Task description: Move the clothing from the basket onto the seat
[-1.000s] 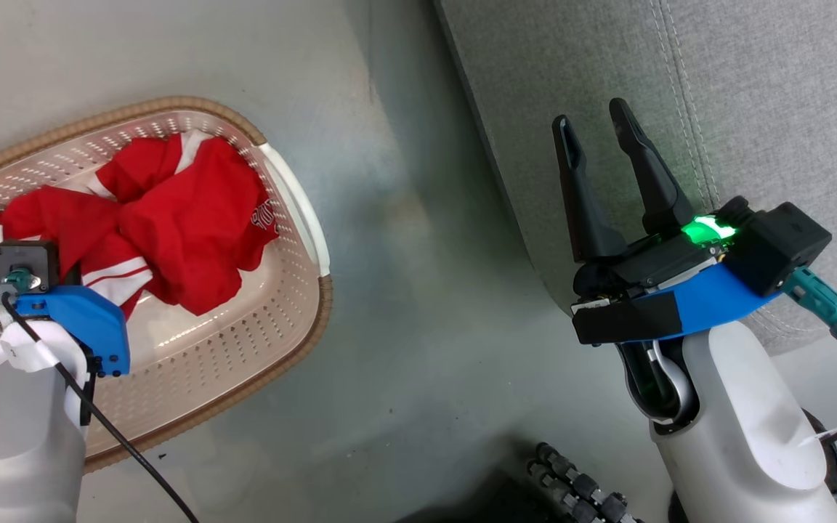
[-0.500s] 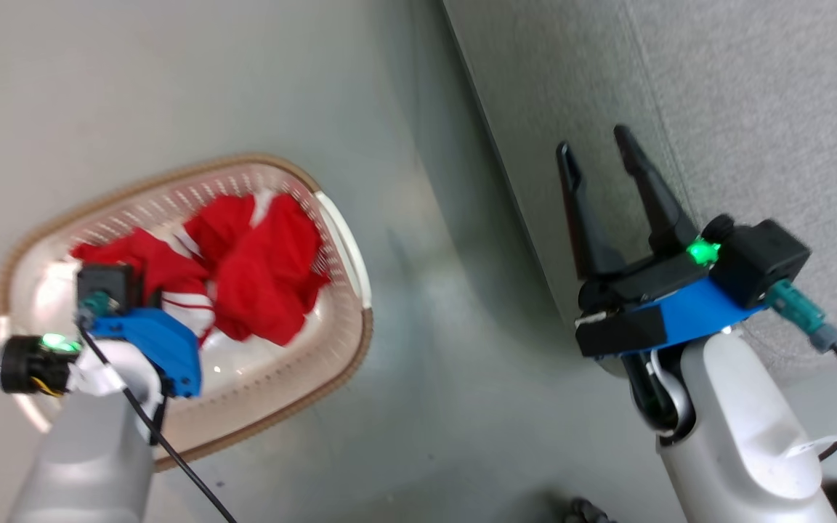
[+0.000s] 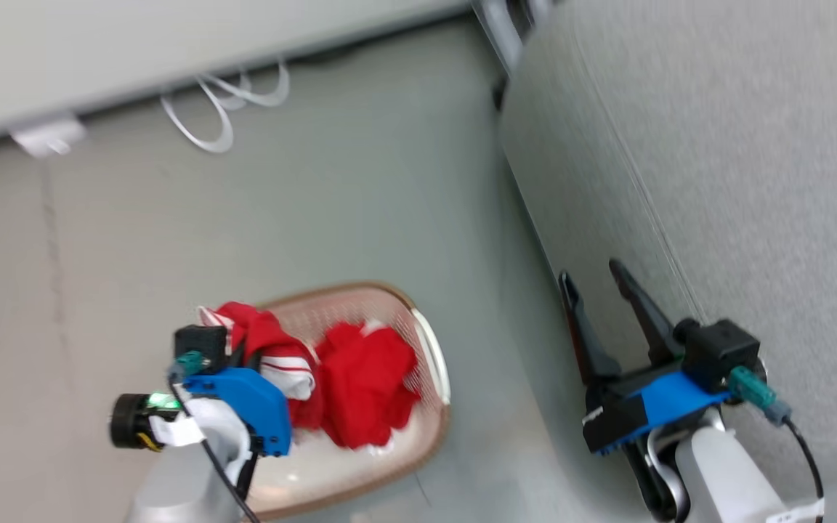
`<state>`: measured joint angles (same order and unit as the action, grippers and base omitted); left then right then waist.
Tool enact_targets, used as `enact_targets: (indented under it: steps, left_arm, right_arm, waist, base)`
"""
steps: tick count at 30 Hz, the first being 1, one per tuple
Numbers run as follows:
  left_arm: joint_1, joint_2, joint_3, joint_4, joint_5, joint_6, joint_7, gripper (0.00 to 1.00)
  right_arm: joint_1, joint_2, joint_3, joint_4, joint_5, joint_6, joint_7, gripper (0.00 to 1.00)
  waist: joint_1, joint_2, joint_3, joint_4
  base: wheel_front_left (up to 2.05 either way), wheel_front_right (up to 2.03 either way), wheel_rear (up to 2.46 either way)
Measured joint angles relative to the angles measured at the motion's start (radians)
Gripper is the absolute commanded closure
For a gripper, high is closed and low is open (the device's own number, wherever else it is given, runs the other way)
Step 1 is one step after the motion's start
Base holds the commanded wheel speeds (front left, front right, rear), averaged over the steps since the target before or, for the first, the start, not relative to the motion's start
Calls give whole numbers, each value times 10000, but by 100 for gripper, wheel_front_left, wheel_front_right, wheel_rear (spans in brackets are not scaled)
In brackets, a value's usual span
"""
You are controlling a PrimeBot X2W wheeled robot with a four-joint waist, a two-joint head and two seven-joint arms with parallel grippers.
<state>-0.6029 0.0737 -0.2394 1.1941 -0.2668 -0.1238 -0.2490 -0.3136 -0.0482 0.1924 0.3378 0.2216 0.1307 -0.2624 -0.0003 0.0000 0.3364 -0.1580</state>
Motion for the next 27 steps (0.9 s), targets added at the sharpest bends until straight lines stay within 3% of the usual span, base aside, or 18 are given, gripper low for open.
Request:
enact_targets:
  steps: [6, 12, 18, 27]
  left_arm:
    - [242, -211, -959, -604, -278, -23, -79, 100]
    - [493, -236, -2796, -2253, -1678, -59, 278, 100]
    - [141, -228, -3896, -3298, -2428, -59, 552, 100]
    - [-652, -236, -4859, -4472, -3219, -46, 729, 100]
  right_arm:
    - [682, -4, -50, 291, 44, 0, 19, 0]
    - [1064, -4, -63, 276, 100, 0, 148, 0]
    - [1372, -4, -27, 222, 169, 0, 240, 0]
    - [1557, -4, 96, 115, 188, 0, 412, 0]
  waist:
    - [-1, 0, -1487, 720]
    - [-1, 1, -2529, 1361]
    - [0, 0, -3112, 1767]
    - [1, 1, -3520, 1832]
  base:
    - [0, 0, 0]
    - [0, 0, 0]
    - [0, 0, 0]
    - [0, 0, 0]
